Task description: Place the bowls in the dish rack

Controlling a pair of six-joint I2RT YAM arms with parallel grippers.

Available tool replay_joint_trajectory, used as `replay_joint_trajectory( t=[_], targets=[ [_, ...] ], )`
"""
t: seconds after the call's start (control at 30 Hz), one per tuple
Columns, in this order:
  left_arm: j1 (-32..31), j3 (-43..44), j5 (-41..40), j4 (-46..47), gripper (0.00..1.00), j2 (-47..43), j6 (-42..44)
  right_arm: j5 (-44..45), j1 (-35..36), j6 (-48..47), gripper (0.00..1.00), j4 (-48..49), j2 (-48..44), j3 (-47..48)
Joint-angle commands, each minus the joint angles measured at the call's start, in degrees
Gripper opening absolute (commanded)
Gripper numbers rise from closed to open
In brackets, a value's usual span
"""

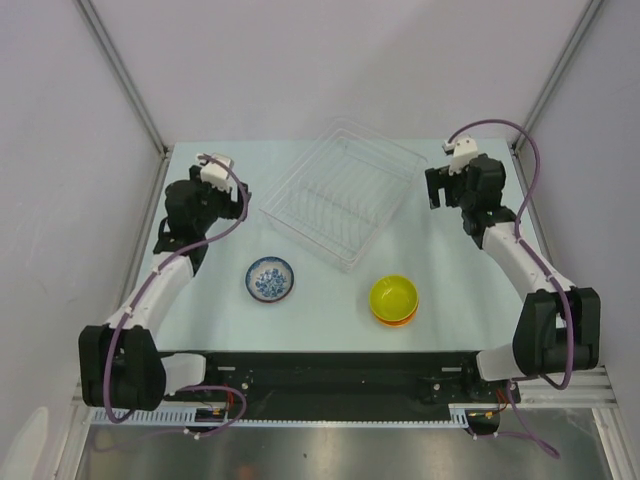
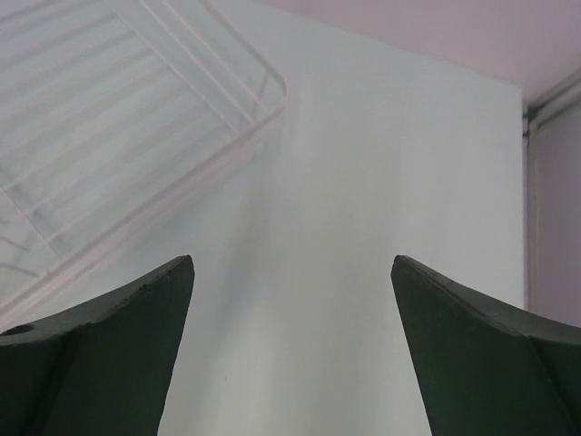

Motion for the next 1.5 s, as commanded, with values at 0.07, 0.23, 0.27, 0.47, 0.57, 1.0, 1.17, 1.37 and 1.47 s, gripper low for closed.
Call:
replay_joint_trajectory(
  t=[0.07, 0.23, 0.27, 0.47, 0.57, 1.0, 1.17, 1.37, 1.47],
  targets=[
    [-4.2, 12.4, 0.9, -11.3, 0.86, 8.0, 3.1, 0.3, 0.7, -3.2, 0.93, -2.7, 8.3, 14.1],
    [-6.4, 20.8, 0.2, -19.0, 0.85, 16.0, 3.8, 0.7, 0.9, -3.3, 0.92, -3.7, 18.0, 26.1],
    [-6.6, 21.7, 0.2, -19.8, 0.85, 16.9, 4.0, 0.7, 1.0, -3.6, 0.93, -3.9, 20.1, 27.7],
    [-7.4, 26.6, -1.2, -25.7, 0.84, 22.1, 5.9, 0.4, 0.9, -3.1, 0.93, -6.6, 33.7, 41.8],
    [-7.4, 28.6, -1.5, -27.6, 0.84, 24.0, 6.7, -0.2, 0.5, -2.3, 0.93, -8.5, 40.0, 48.2],
    [-7.7, 32.5, -3.0, -33.8, 0.81, 29.5, 9.3, -0.8, -0.1, -2.5, 0.95, -11.3, 47.2, 51.8],
    [-8.0, 33.4, -6.6, -34.3, 0.81, 31.0, 10.9, -0.7, -1.0, -2.1, 0.95, -11.1, 46.5, 50.2],
    [-8.1, 35.5, -12.0, -32.7, 0.81, 34.2, 12.6, 0.8, -1.3, -4.1, 0.95, -12.1, 46.6, 49.5],
    [-8.2, 37.9, -13.6, -32.3, 0.80, 36.8, 13.3, 3.1, -1.3, -5.5, 0.96, -13.5, 47.4, 49.8]
  ],
)
